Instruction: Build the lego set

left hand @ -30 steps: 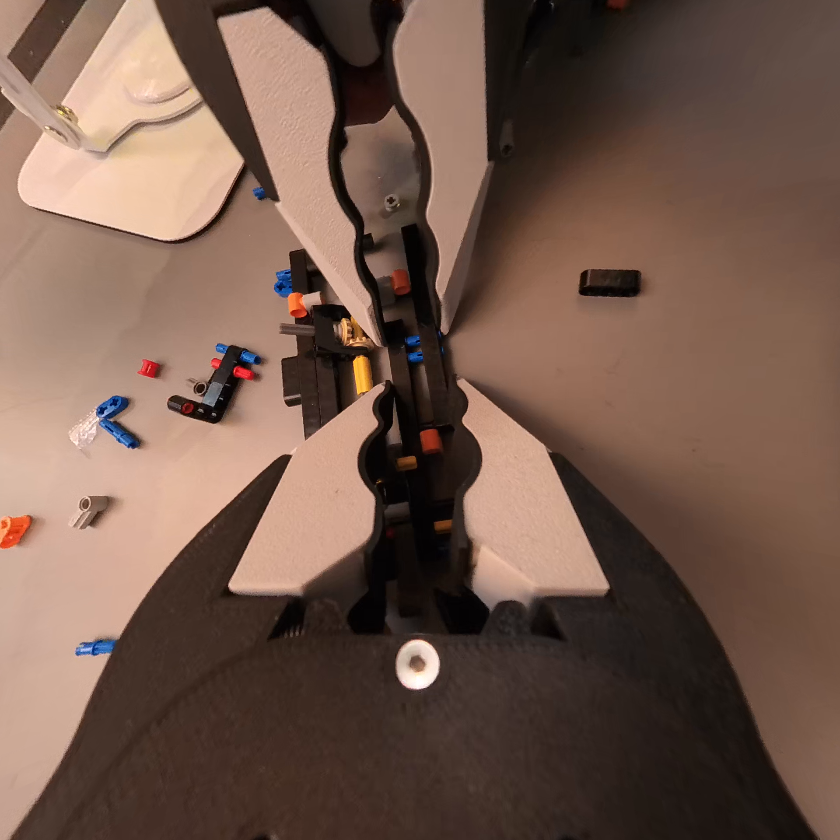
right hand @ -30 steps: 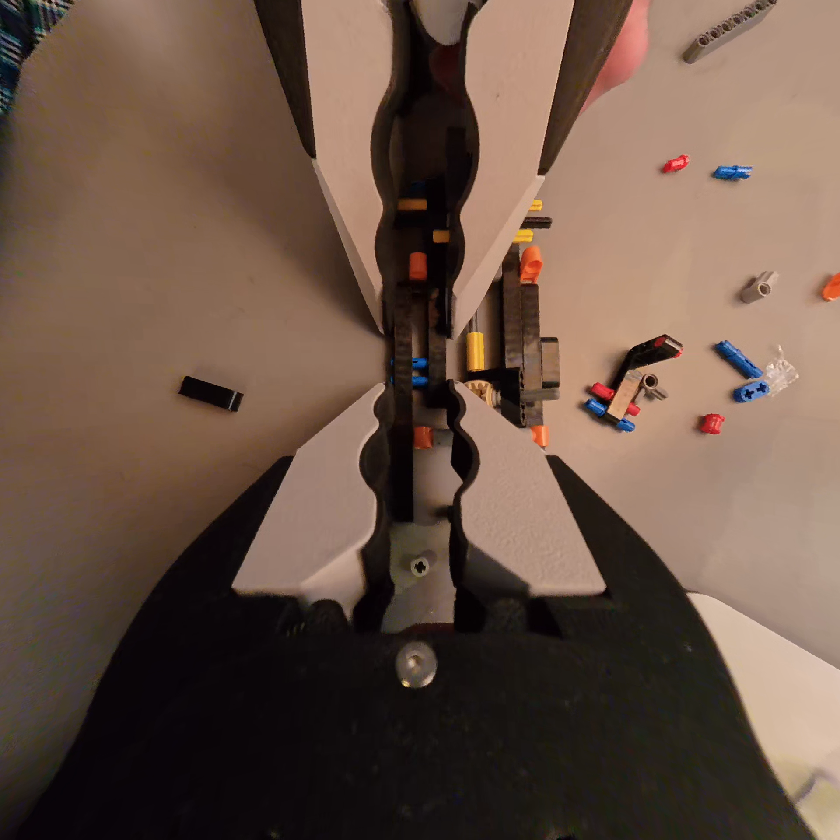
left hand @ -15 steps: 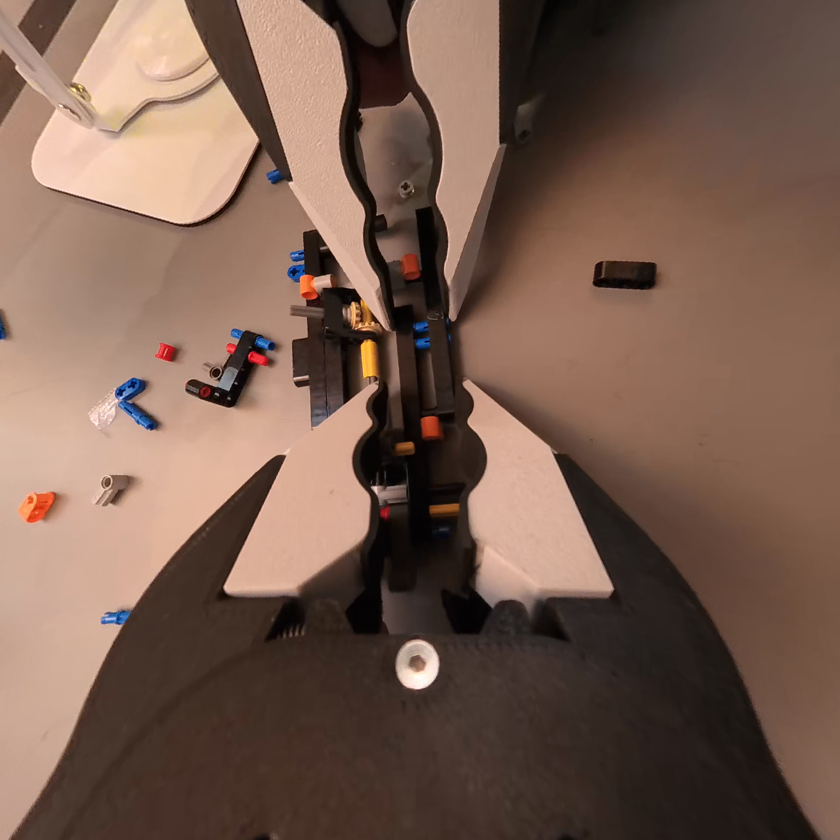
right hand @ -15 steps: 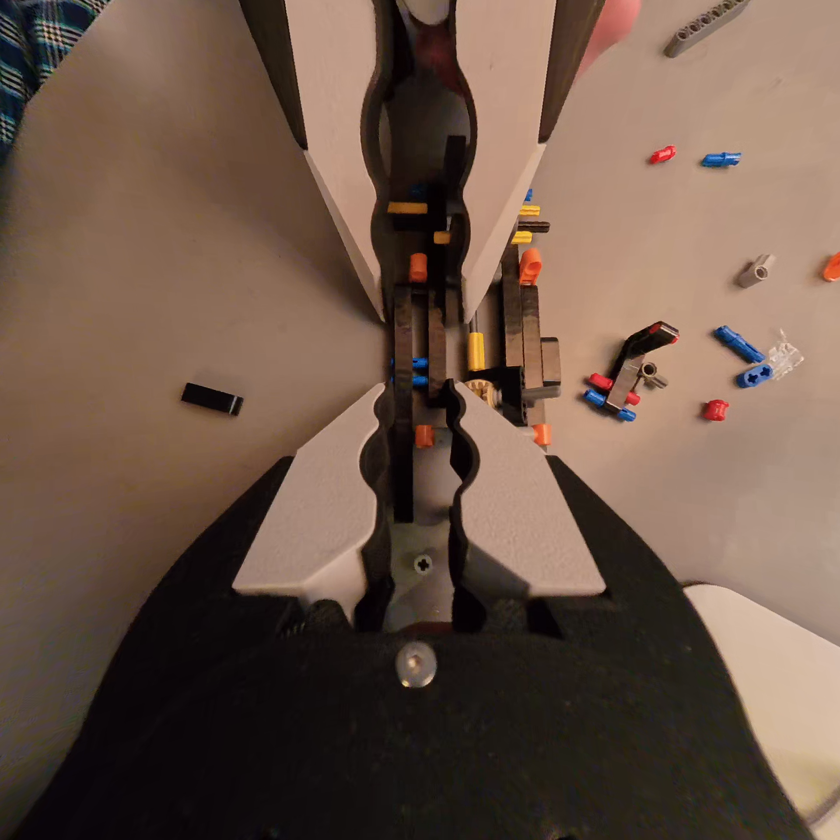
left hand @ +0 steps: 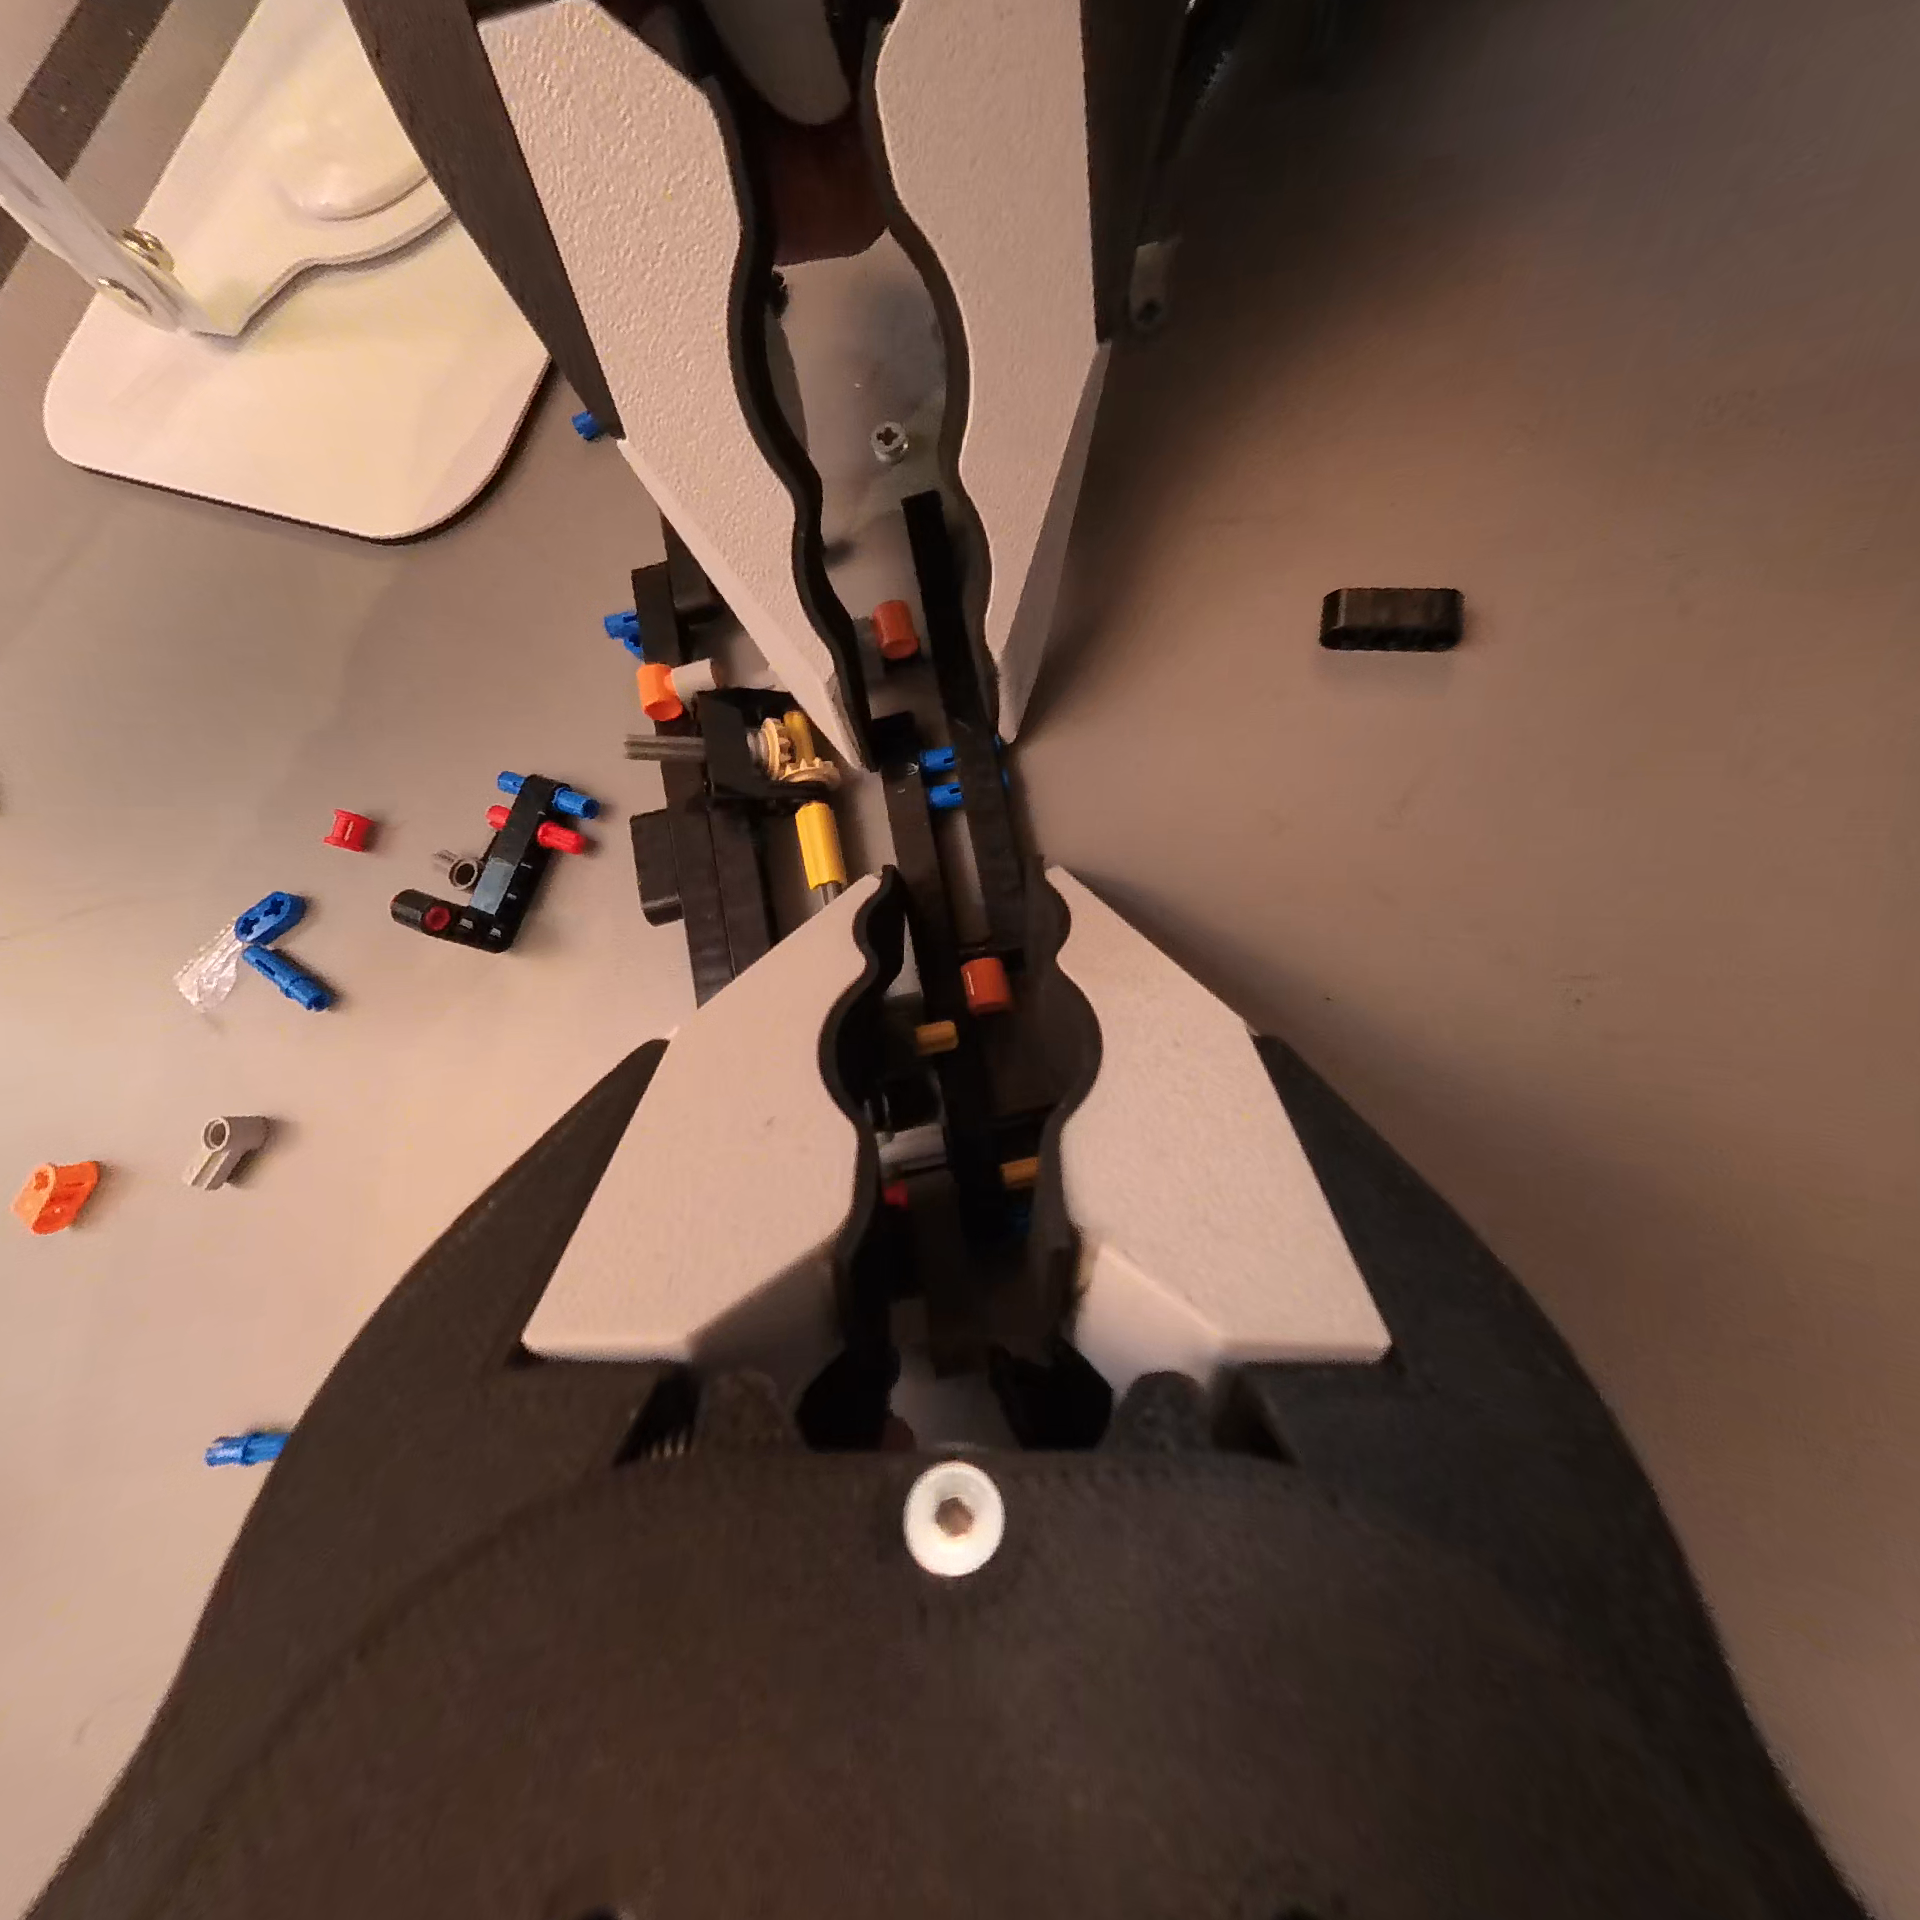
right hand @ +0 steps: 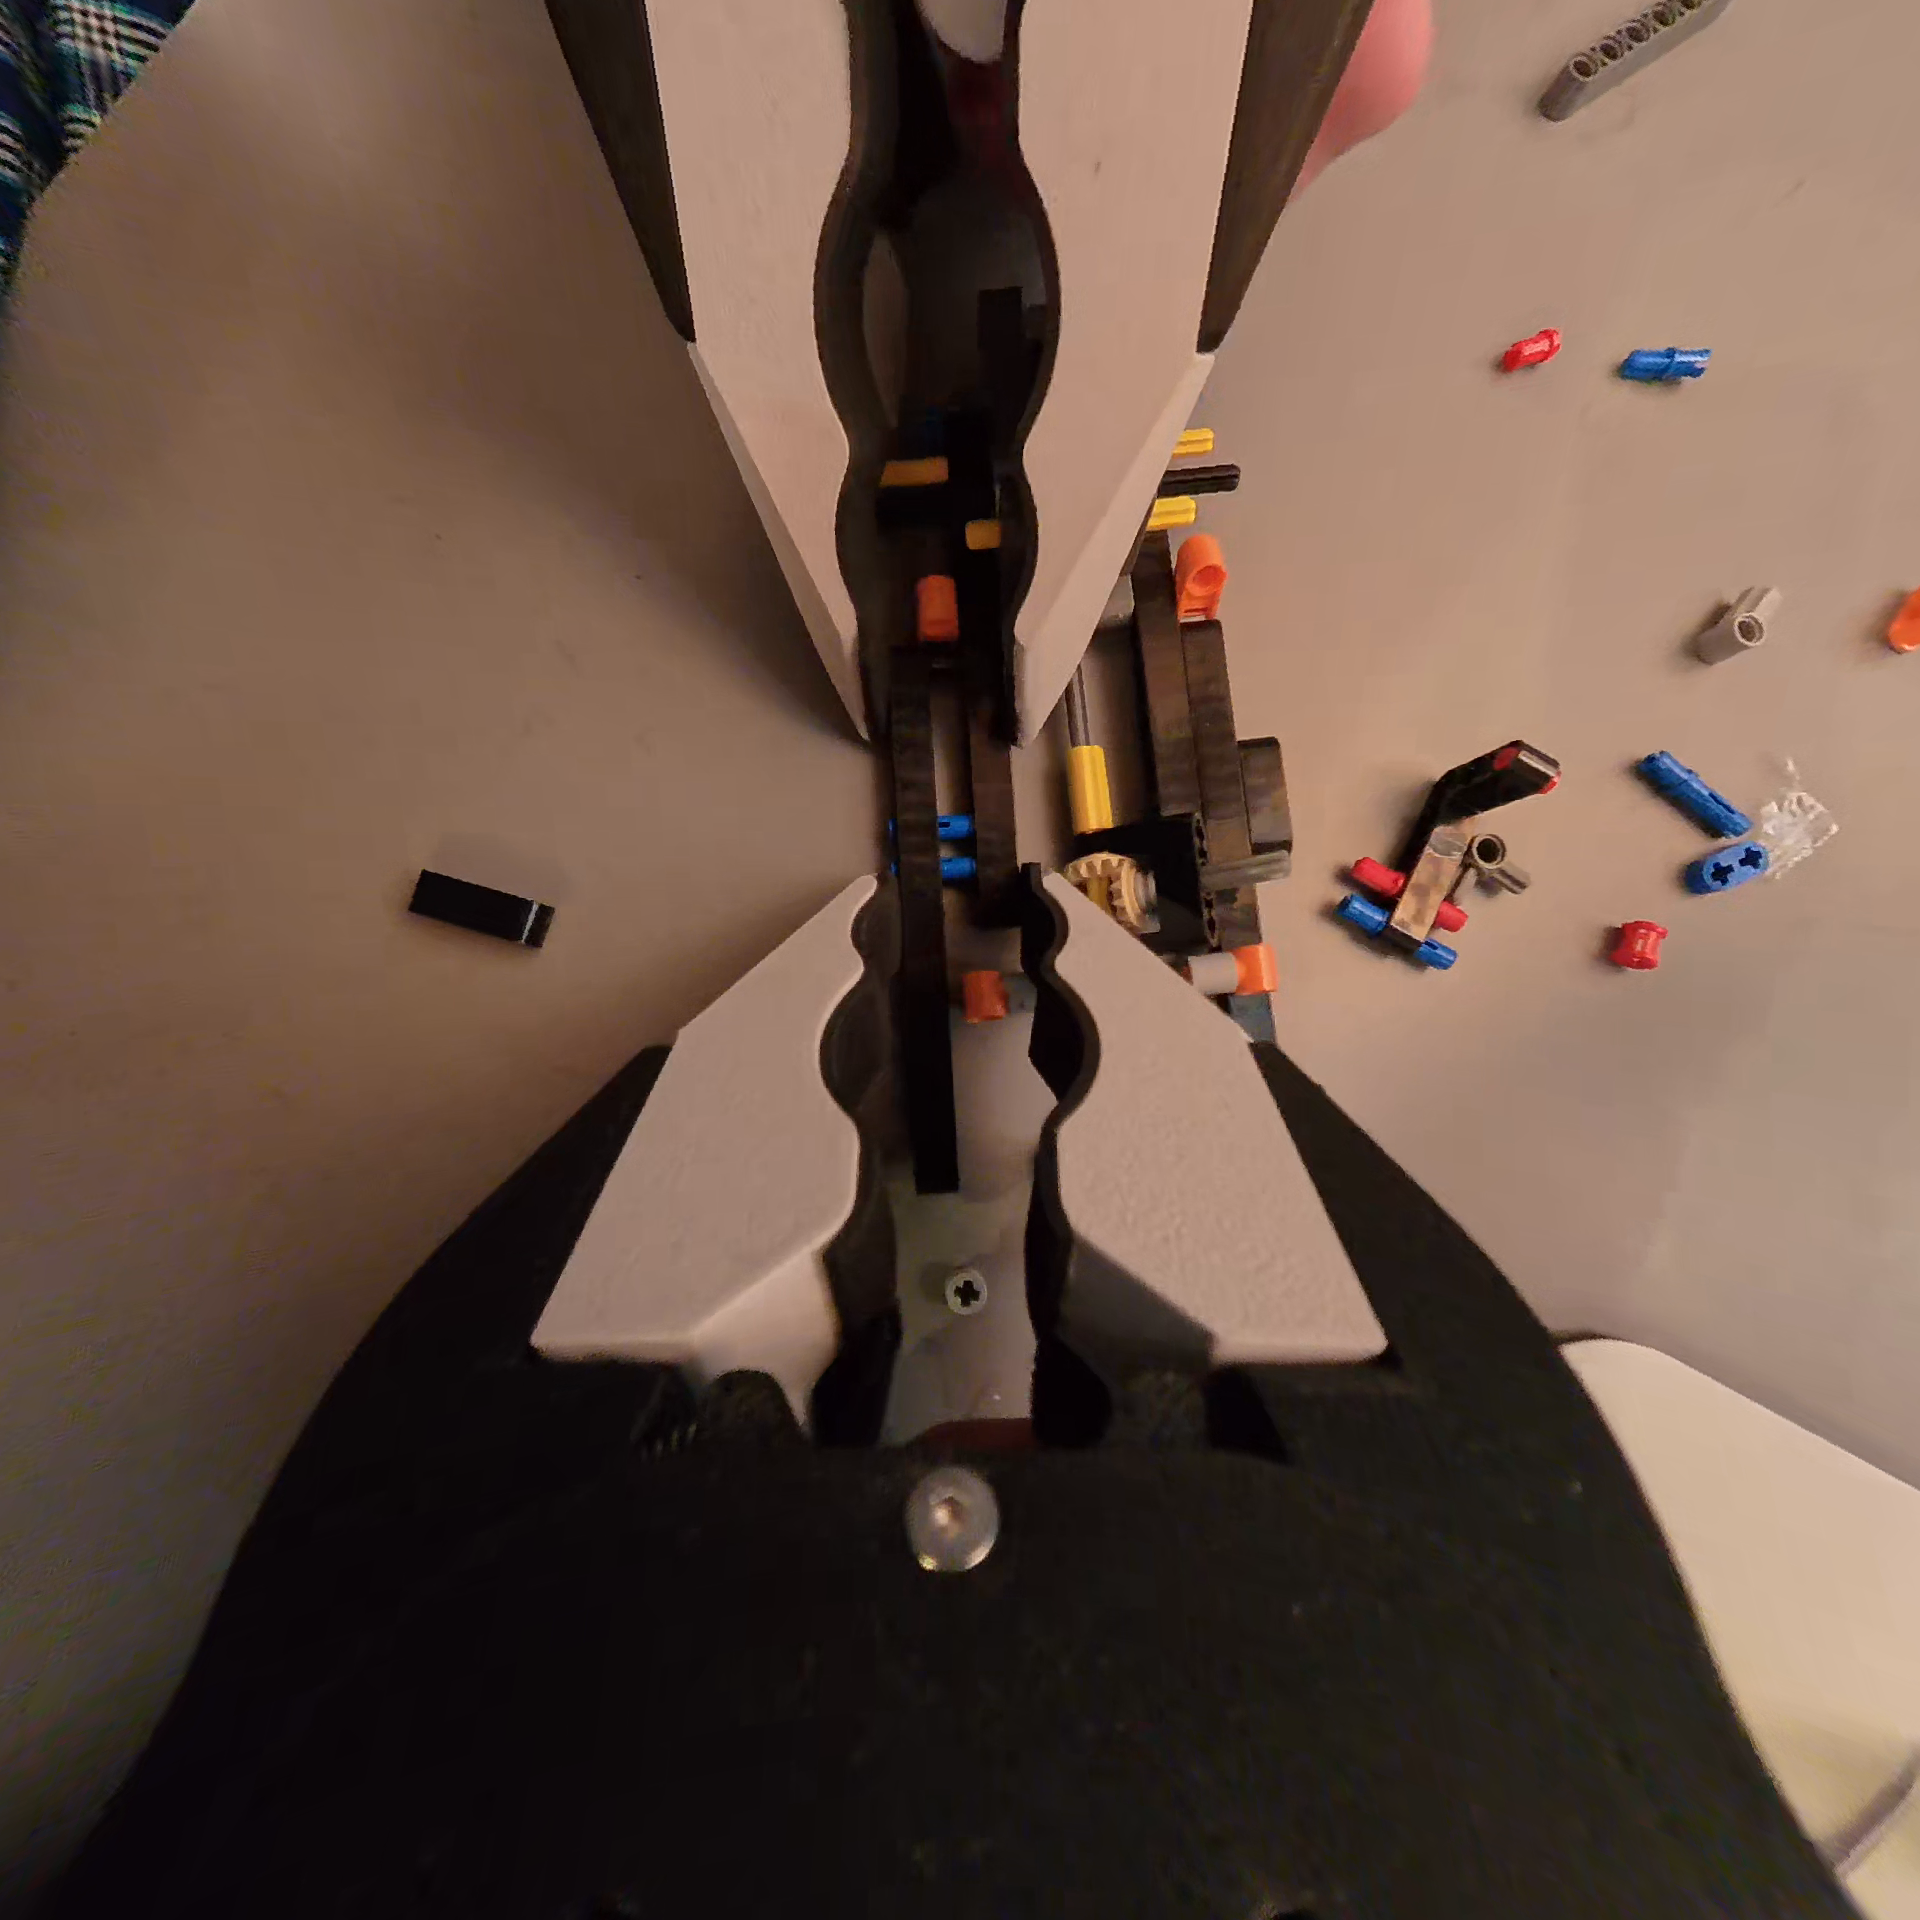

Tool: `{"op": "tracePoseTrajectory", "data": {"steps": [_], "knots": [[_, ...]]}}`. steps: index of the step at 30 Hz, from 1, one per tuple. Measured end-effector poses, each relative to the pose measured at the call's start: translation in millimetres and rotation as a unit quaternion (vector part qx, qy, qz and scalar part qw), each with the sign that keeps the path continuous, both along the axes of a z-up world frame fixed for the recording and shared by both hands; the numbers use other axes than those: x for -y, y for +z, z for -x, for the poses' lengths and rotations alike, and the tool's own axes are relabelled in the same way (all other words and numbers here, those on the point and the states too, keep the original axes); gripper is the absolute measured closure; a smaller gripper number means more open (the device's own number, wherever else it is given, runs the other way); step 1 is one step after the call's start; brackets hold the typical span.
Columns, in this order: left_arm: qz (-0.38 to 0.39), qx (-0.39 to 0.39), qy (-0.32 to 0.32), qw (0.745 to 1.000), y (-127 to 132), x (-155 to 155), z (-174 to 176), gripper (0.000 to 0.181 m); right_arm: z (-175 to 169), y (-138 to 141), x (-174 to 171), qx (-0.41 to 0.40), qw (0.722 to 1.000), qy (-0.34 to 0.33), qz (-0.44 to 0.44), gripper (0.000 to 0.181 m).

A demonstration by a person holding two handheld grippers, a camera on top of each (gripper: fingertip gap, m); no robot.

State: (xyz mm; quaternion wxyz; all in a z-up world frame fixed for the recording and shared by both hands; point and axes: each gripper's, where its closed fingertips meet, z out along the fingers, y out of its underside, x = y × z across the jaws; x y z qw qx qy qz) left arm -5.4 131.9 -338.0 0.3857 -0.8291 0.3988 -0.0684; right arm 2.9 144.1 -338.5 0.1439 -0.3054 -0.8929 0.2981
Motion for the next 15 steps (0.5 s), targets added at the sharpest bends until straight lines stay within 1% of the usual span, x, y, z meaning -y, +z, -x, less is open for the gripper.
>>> {"op": "tracePoseTrajectory", "data": {"steps": [15], "knots": [[-0.005, 0.000, -0.003, 1.000, 2.3, 6.7, 1.2, 0.162, -0.7, -1.1, -0.2, -0.005, 1.000, 0.017, -0.017, 0.161]]}}
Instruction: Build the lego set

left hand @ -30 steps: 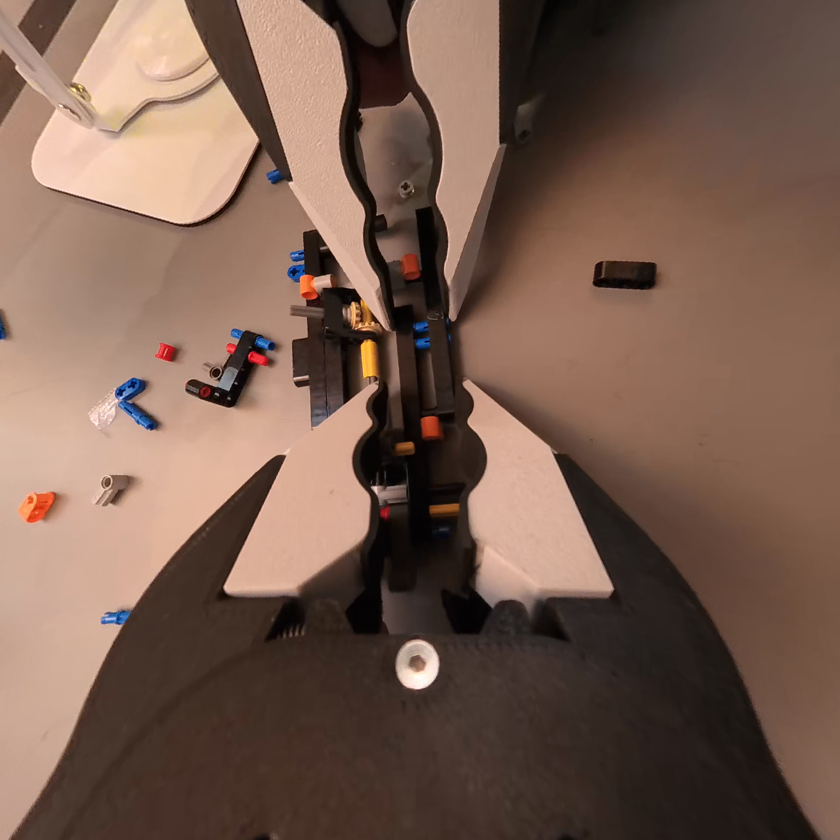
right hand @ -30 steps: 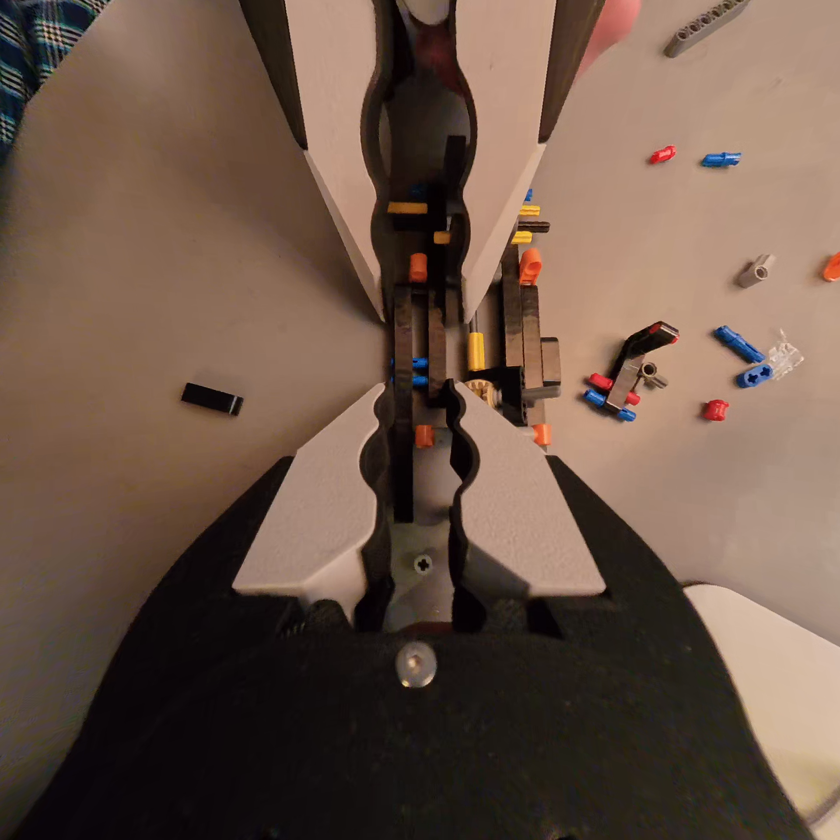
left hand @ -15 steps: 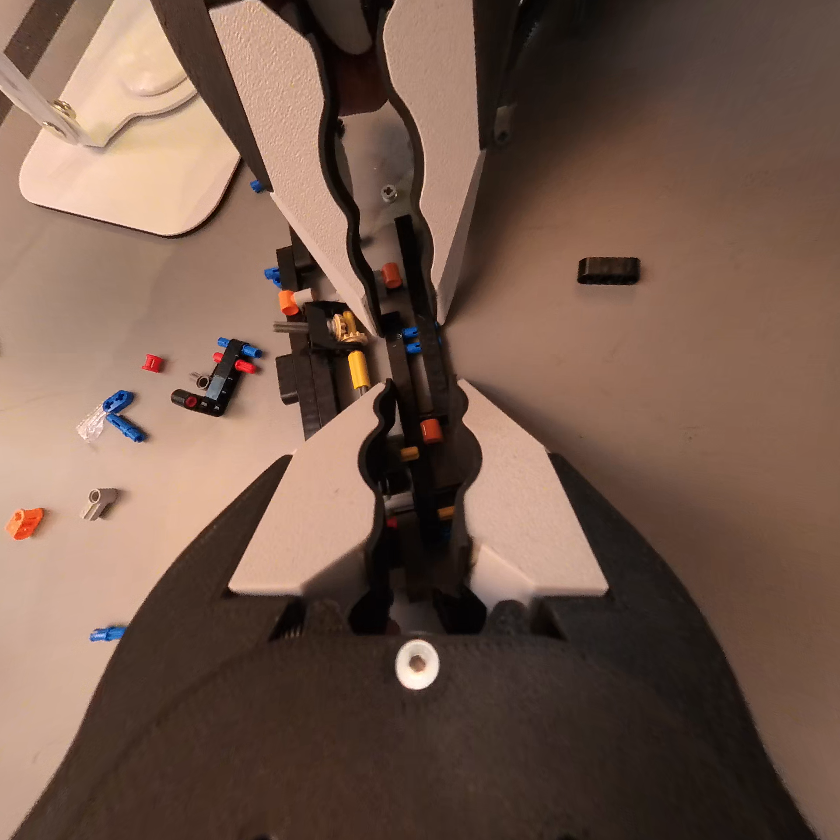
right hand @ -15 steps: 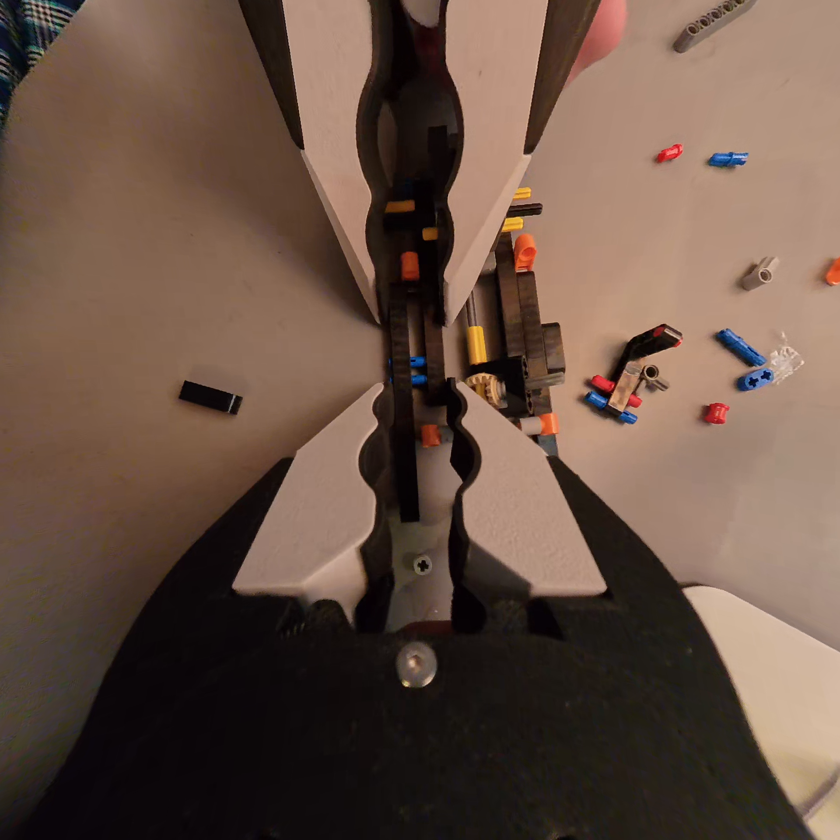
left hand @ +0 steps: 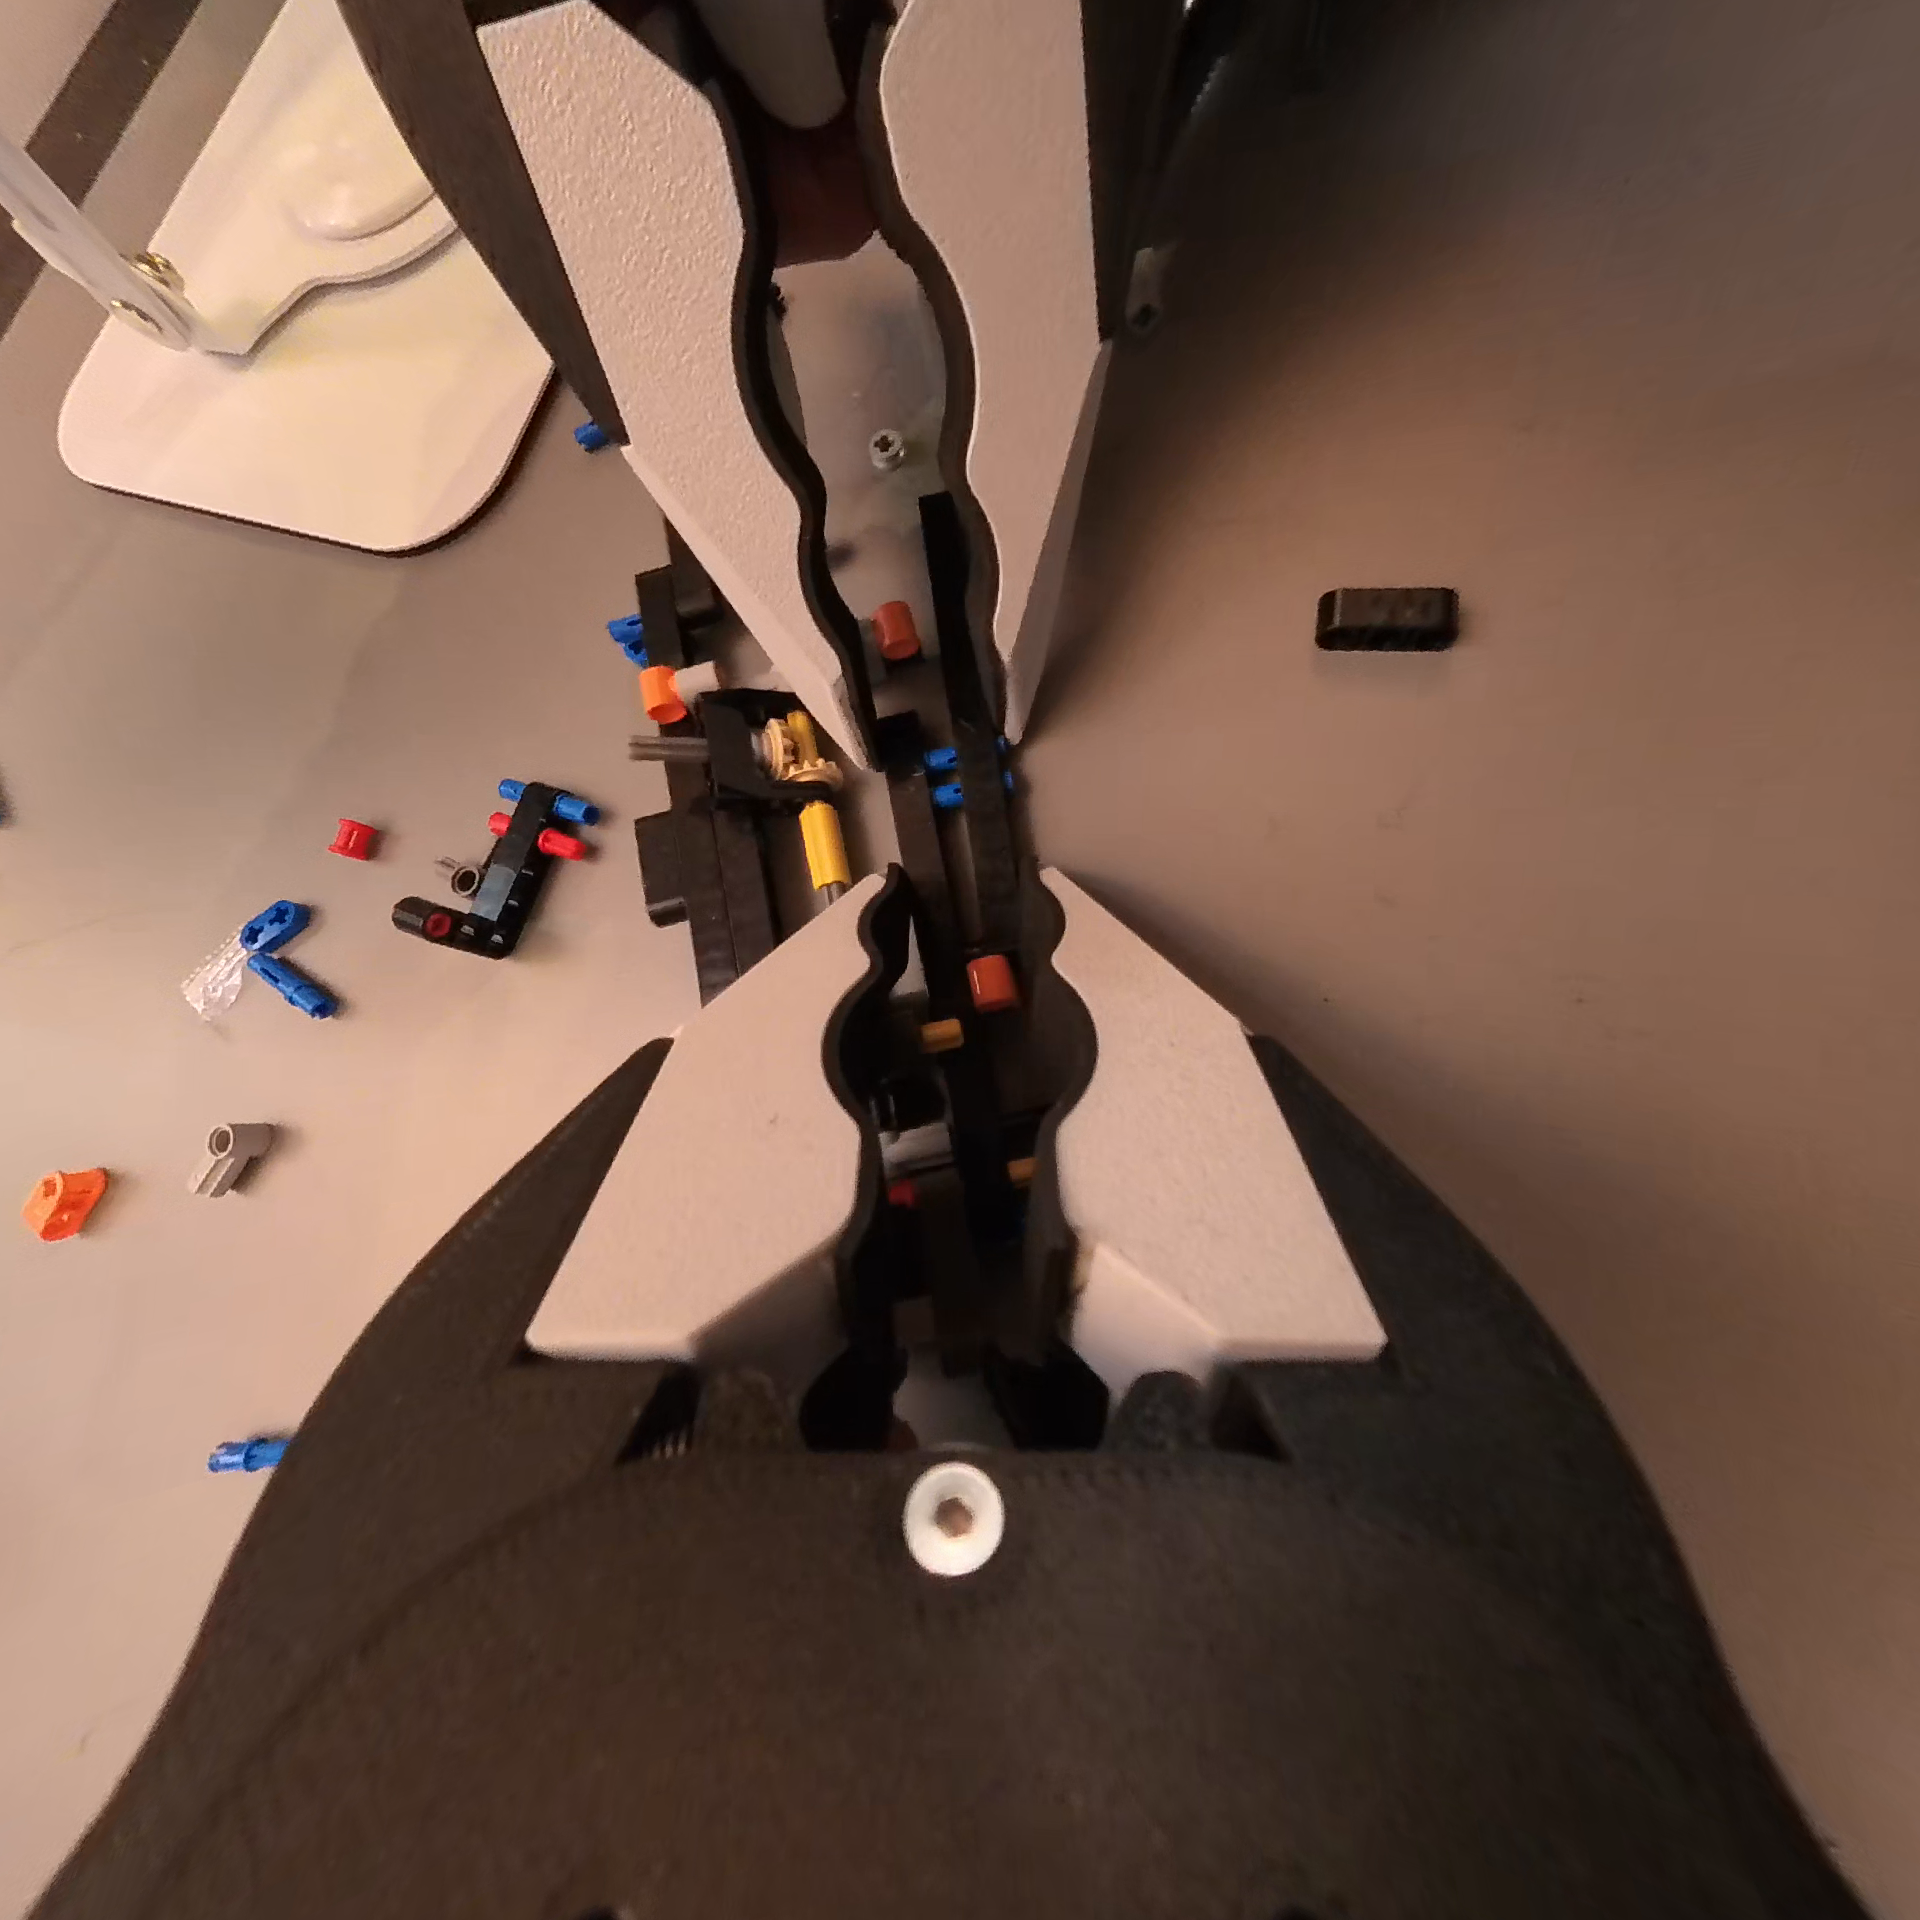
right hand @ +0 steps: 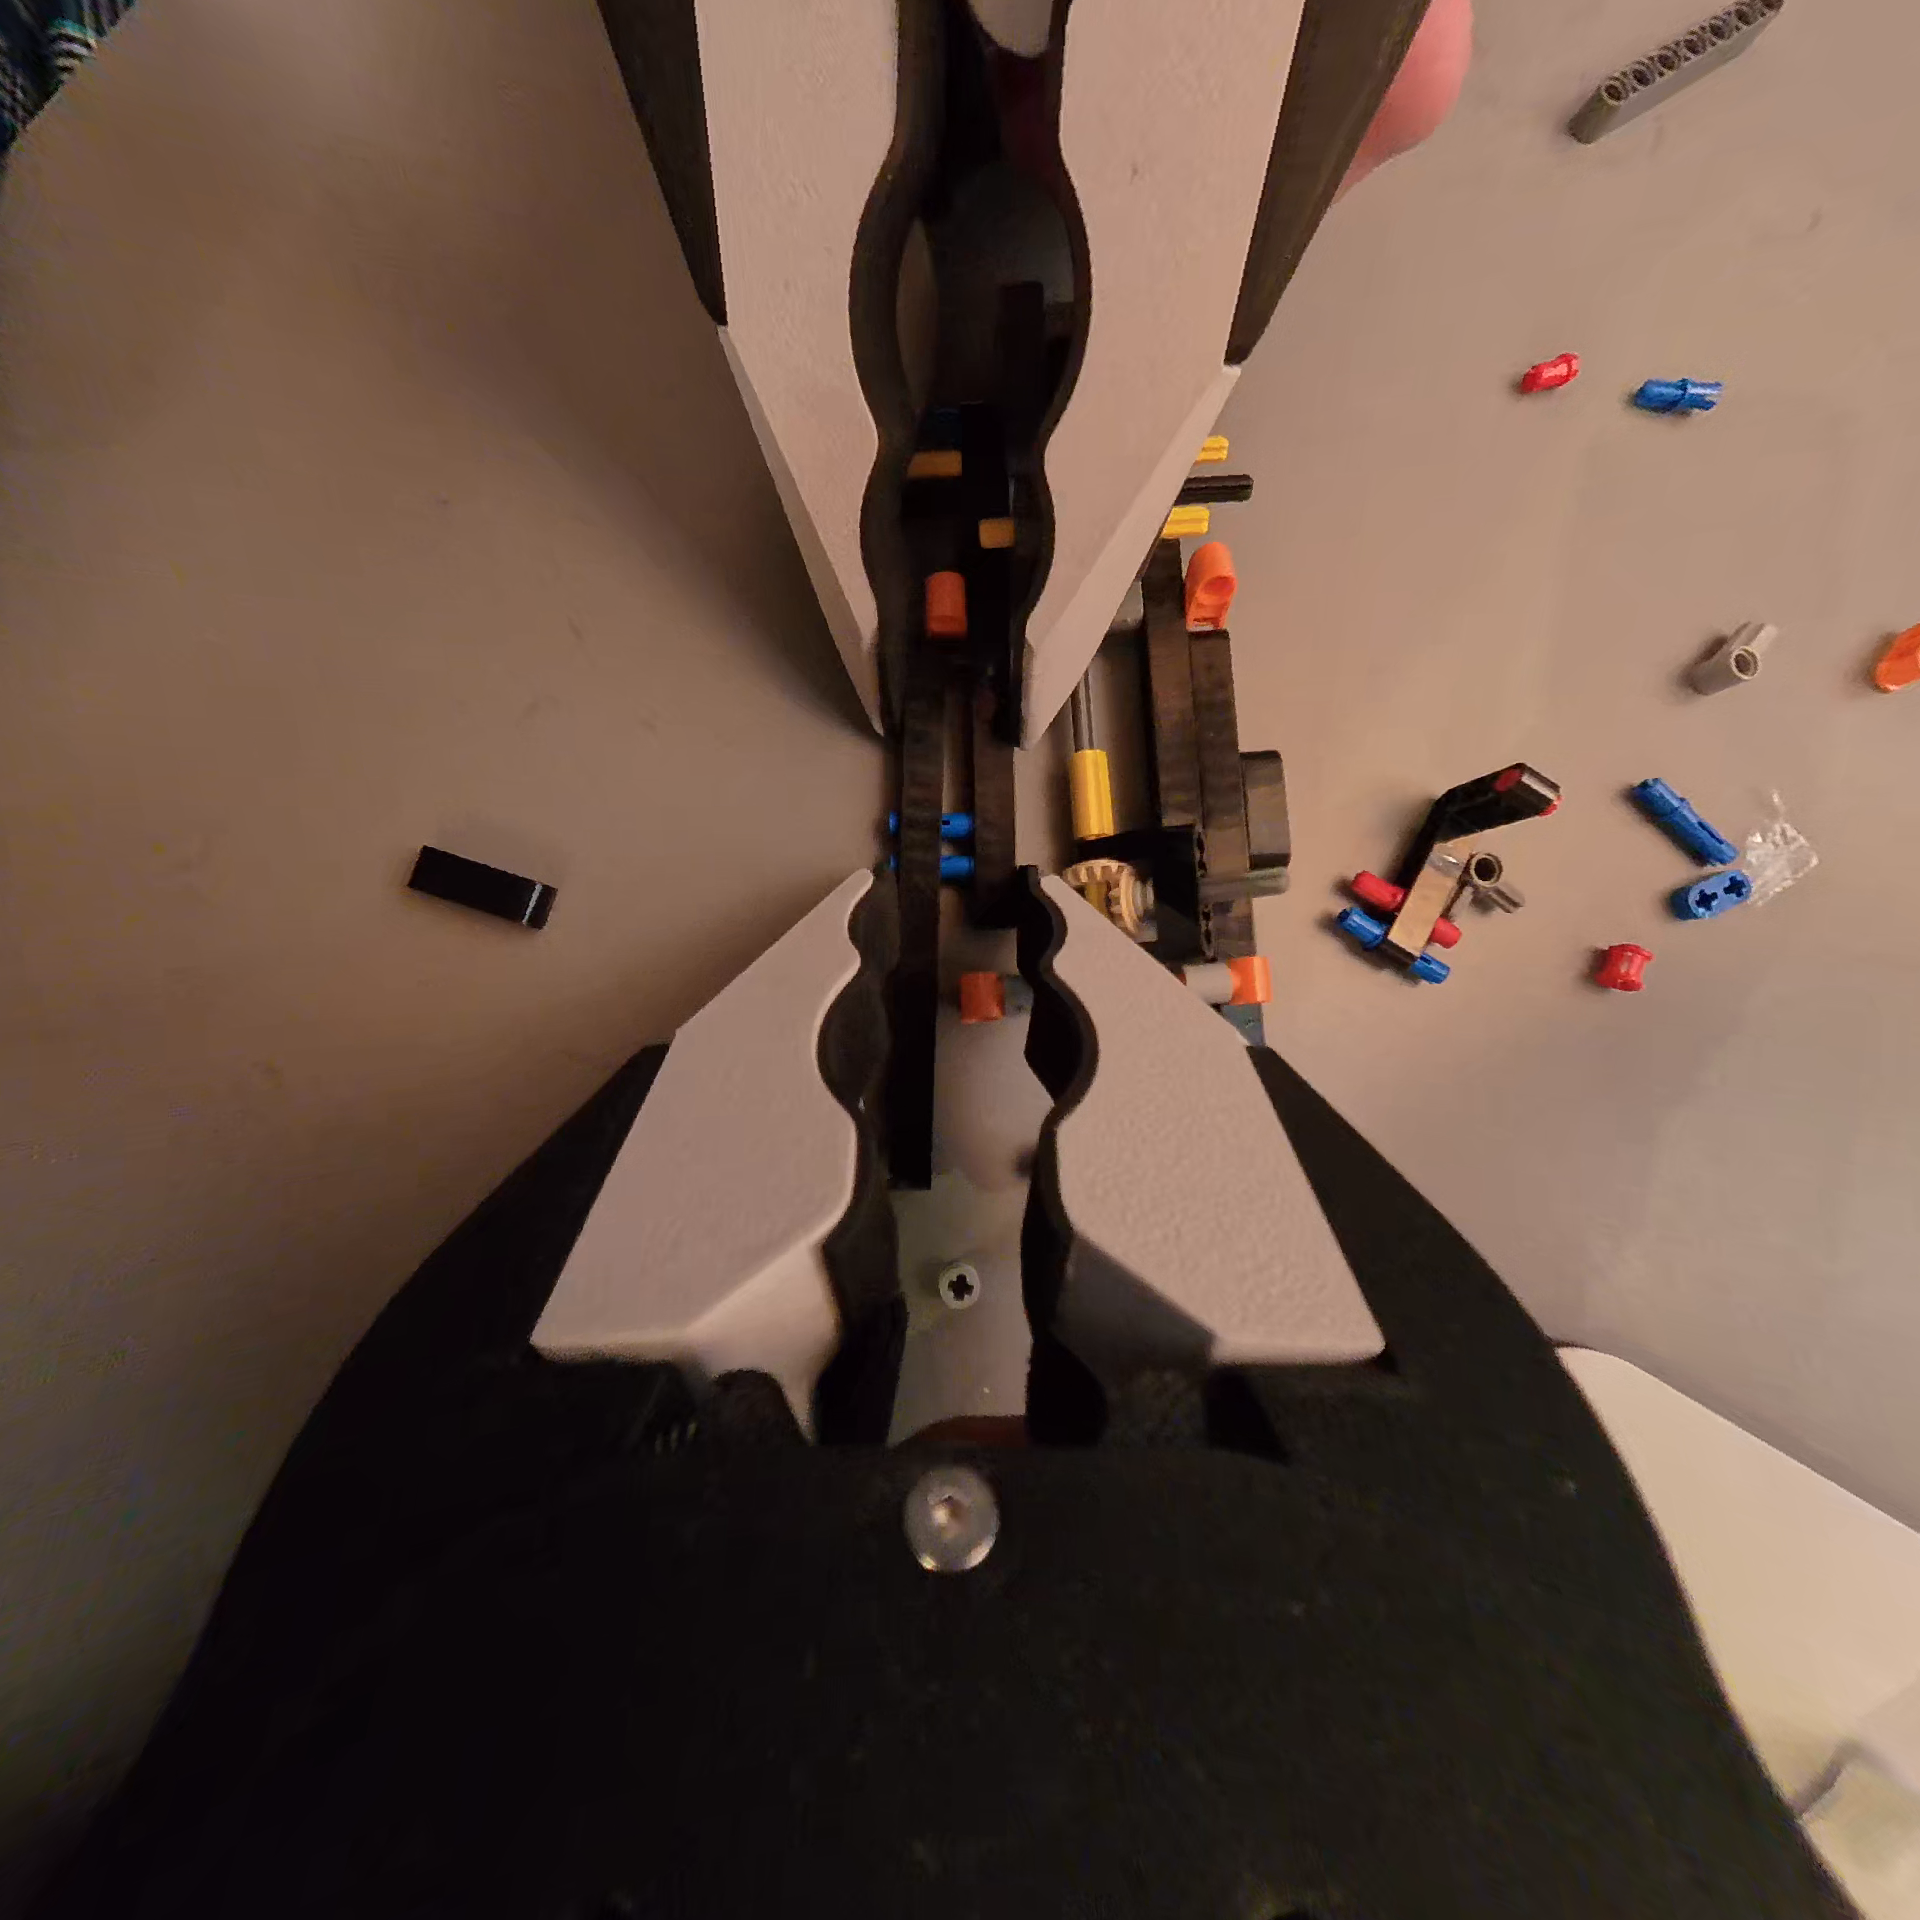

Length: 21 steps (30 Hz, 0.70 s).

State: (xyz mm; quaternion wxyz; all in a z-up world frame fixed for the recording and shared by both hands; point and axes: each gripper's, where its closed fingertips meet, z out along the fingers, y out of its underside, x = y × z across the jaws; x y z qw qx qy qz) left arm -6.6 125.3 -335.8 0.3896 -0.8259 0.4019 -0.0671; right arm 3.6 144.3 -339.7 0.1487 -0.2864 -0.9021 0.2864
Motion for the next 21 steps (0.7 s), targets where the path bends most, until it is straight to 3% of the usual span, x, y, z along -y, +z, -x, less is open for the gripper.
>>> {"op": "tracePoseTrajectory", "data": {"steps": [21], "knots": [[0.006, -0.031, -0.003, 1.000, -0.2, -5.3, -2.6, 0.163, 2.8, 0.6, 3.2, -0.002, 1.000, 0.006, 0.010, 0.163]]}}
